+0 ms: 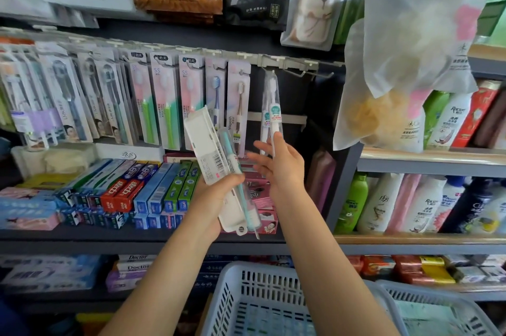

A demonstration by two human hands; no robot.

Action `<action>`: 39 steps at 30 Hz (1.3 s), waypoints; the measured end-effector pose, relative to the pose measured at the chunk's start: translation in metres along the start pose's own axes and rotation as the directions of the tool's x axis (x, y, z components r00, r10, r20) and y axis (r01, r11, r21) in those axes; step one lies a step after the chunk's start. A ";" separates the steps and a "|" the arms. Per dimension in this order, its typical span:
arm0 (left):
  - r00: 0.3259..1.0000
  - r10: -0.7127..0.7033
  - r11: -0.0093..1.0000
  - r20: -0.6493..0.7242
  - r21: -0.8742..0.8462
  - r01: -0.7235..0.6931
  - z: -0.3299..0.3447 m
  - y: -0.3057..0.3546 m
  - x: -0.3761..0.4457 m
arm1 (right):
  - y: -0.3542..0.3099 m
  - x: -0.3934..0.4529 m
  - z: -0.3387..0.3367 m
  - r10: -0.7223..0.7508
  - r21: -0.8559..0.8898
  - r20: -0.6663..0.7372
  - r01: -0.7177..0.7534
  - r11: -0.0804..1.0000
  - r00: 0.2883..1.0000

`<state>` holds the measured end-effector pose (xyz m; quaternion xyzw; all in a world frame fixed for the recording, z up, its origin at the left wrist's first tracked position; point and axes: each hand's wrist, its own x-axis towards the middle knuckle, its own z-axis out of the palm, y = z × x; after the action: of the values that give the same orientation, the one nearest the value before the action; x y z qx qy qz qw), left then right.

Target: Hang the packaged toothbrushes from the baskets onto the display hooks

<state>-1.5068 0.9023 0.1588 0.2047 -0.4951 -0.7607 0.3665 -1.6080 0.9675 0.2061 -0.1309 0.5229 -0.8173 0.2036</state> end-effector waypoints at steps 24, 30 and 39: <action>0.969 -0.117 0.930 0.217 0.367 0.030 -0.026 0.004 -0.010 | 0.025 -0.023 -0.033 0.075 -0.401 0.393 0.098 0.911 0.917; 0.985 -0.111 0.953 0.132 0.295 0.068 -0.037 -0.001 -0.014 | 0.026 -0.024 -0.040 0.004 -0.223 0.183 0.038 0.974 0.983; 0.966 -0.145 0.989 -0.213 -0.049 0.137 -0.046 -0.027 -0.015 | 0.028 -0.032 -0.038 0.138 0.418 0.044 -0.144 0.897 0.989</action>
<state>-1.4754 0.8921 0.1144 0.3147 -0.4238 -0.7662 0.3665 -1.5903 1.0029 0.1651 -0.0510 0.3416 -0.8929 0.2890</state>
